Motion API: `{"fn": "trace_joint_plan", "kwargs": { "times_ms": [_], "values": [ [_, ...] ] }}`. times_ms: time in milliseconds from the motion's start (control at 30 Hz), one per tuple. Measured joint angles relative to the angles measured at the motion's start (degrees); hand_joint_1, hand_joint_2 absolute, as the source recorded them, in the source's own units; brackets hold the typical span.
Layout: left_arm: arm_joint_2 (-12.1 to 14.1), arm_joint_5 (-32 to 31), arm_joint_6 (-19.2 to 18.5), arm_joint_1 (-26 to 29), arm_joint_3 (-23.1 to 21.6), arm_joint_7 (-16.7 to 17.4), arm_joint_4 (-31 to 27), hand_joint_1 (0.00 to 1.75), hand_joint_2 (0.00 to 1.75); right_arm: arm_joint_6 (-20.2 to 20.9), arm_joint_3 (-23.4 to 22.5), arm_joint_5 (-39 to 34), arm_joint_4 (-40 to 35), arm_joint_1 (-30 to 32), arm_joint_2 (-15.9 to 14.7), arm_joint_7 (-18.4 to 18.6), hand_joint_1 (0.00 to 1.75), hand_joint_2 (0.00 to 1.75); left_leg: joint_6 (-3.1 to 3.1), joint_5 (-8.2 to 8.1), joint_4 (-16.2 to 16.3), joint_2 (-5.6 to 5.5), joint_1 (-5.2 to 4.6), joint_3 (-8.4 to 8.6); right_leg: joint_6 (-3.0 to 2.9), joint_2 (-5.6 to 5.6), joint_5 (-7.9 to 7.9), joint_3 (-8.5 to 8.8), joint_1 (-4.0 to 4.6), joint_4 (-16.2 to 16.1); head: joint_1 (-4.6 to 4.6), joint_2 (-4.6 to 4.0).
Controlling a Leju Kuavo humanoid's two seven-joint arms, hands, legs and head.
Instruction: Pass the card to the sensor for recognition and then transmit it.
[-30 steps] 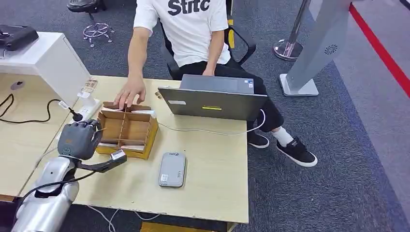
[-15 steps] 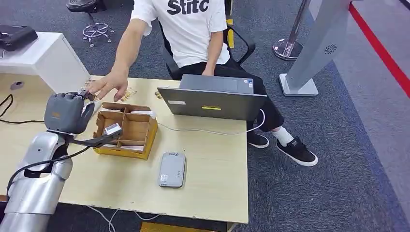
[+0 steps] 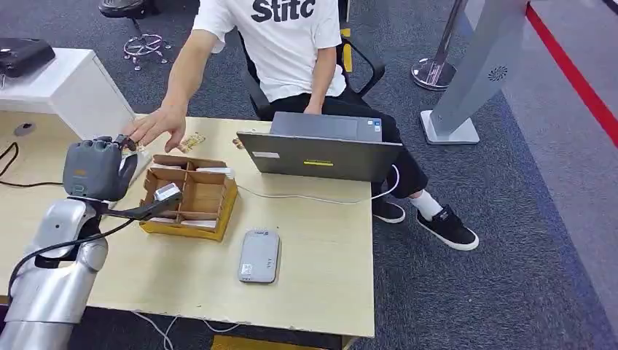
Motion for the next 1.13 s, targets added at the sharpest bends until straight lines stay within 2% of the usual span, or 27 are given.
{"fn": "trace_joint_plan", "kwargs": {
  "times_ms": [233,333,400,433,467,500,533,567,600,667,700,767,867,933,1033,1100,1133],
  "values": [
    [0.0,2.7,0.5,1.0,0.2,-0.5,0.0,0.0,1.75,0.0,-0.1,0.2,0.0,0.0,0.0,0.0,0.0,1.75,0.0,0.0,0.0,-0.01,0.0,-0.02,0.02,-0.03,-0.02,0.05,0.0,0.0,0.0,0.0],
    [-0.2,6.5,5.7,5.6,1.3,-2.1,-1.7,0.0,1.75,-0.1,-0.3,0.1,0.0,0.1,0.0,0.0,0.0,1.75,0.0,-0.01,0.0,0.15,0.0,0.02,0.01,0.14,-0.01,0.02,0.0,0.0,0.0,0.0],
    [-1.2,11.3,11.4,9.5,2.8,-4.6,-4.8,0.0,1.75,-0.4,-0.7,-0.2,0.0,0.1,0.0,0.0,0.0,1.75,0.03,-0.04,0.0,0.15,-0.02,0.0,0.02,0.13,-0.03,0.02,-0.01,0.0,-0.02,0.0],
    [-2.4,14.9,13.3,12.4,3.9,-7.2,-7.1,0.0,1.75,-0.6,-1.0,-0.3,0.0,0.2,0.0,0.0,0.0,1.75,0.02,-0.09,0.0,0.17,-0.03,0.02,0.03,0.15,-0.05,0.03,-0.02,0.0,0.07,0.0],
    [-4.1,20.3,14.4,15.6,5.8,-11.5,-10.1,0.0,1.75,-0.9,-1.3,-0.5,0.0,0.2,0.1,-0.1,0.0,1.75,0.08,-0.15,0.0,0.25,-0.07,0.04,0.03,0.22,-0.07,0.02,-0.05,0.0,0.0,0.0],
    [-6.7,25.6,15.1,18.6,7.9,-15.9,-12.6,0.0,1.75,-1.1,-1.6,-0.7,0.0,0.3,0.1,-0.2,0.0,1.75,0.11,-0.18,0.0,0.28,-0.06,0.03,0.07,0.25,-0.15,0.01,-0.05,0.0,-0.09,0.0],
    [-8.0,29.7,15.1,20.8,9.4,-19.1,-14.3,0.0,1.75,-1.2,-1.8,-0.8,0.0,0.4,0.1,-0.4,0.0,1.75,0.12,-0.19,0.0,0.27,-0.06,0.01,0.09,0.24,-0.17,0.03,-0.05,0.0,0.02,0.0],
    [-10.9,37.4,14.9,24.3,12.1,-24.0,-17.0,0.0,1.75,-1.5,-2.3,-1.0,0.0,0.5,0.1,-0.7,0.0,1.75,0.17,-0.3,0.0,0.29,-0.1,0.04,0.1,0.26,-0.19,0.03,-0.07,-0.1,0.17,0.0],
    [-12.7,44.6,14.6,26.6,14.4,-27.5,-19.0,0.0,1.75,-1.9,-2.8,-1.3,0.0,0.7,0.2,-1.1,0.0,1.75,0.16,-0.34,0.0,0.3,-0.1,0.04,0.12,0.26,-0.21,0.05,-0.08,-0.1,0.09,0.0],
    [-16.9,55.3,12.1,30.4,19.9,-31.4,-21.9,0.0,1.75,-2.3,-3.5,-1.6,0.0,0.9,0.4,-1.3,0.0,1.75,0.19,-0.36,0.0,0.27,-0.11,0.06,0.13,0.22,-0.27,0.07,-0.08,-0.1,0.13,0.0],
    [-19.3,58.5,11.2,32.0,22.7,-32.3,-23.1,0.0,1.75,-2.4,-3.9,-1.7,0.0,0.9,0.4,-1.4,0.0,1.75,0.17,-0.38,0.0,0.28,-0.1,0.08,0.12,0.22,-0.28,0.07,-0.08,-0.1,0.02,0.0],
    [-21.5,60.5,9.8,34.4,27.0,-33.0,-24.8,0.0,1.75,-2.7,-4.4,-1.7,0.0,1.1,0.5,-1.6,0.0,1.75,0.17,-0.38,0.0,0.19,-0.06,0.06,0.16,0.12,-0.33,0.06,-0.05,-0.1,0.07,0.0],
    [-24.0,61.0,9.0,35.7,30.8,-33.2,-26.3,0.0,1.75,-2.7,-4.8,-1.7,0.0,1.0,0.6,-1.7,0.0,1.75,0.16,-0.37,0.0,0.03,-0.06,0.07,0.18,-0.02,-0.35,0.18,-0.04,-0.1,0.04,0.0],
    [-25.8,63.6,6.8,35.7,33.1,-33.3,-26.5,0.0,1.75,-2.8,-5.1,-1.7,0.0,1.0,0.6,-1.8,0.0,1.75,0.16,-0.37,0.0,0.01,-0.06,0.1,0.18,-0.04,-0.35,0.25,-0.03,-0.1,0.04,0.0],
    [-29.6,72.2,-1.2,34.1,41.0,-33.1,-25.1,0.0,1.75,-3.2,-5.8,-1.7,0.0,1.0,0.7,-2.0,0.0,1.75,0.16,-0.37,0.0,0.03,-0.07,0.18,0.18,-0.05,-0.35,0.37,-0.04,-0.1,0.05,0.0],
    [-31.4,76.5,-7.7,31.8,49.2,-32.1,-19.9,0.0,1.75,-3.3,-6.1,-1.6,0.0,1.0,0.9,-2.0,0.0,1.75,0.16,-0.37,0.0,0.06,-0.07,0.28,0.18,-0.03,-0.35,0.36,-0.04,-0.1,0.04,0.0],
    [-31.8,76.4,-9.9,30.6,53.4,-31.6,-15.5,0.0,1.75,-3.5,-6.3,-1.5,0.0,1.0,1.0,-2.0,0.0,1.75,0.16,-0.38,0.0,0.07,-0.08,0.28,0.18,-0.03,-0.35,0.36,-0.04,-0.1,0.04,0.0]
  ]
}}
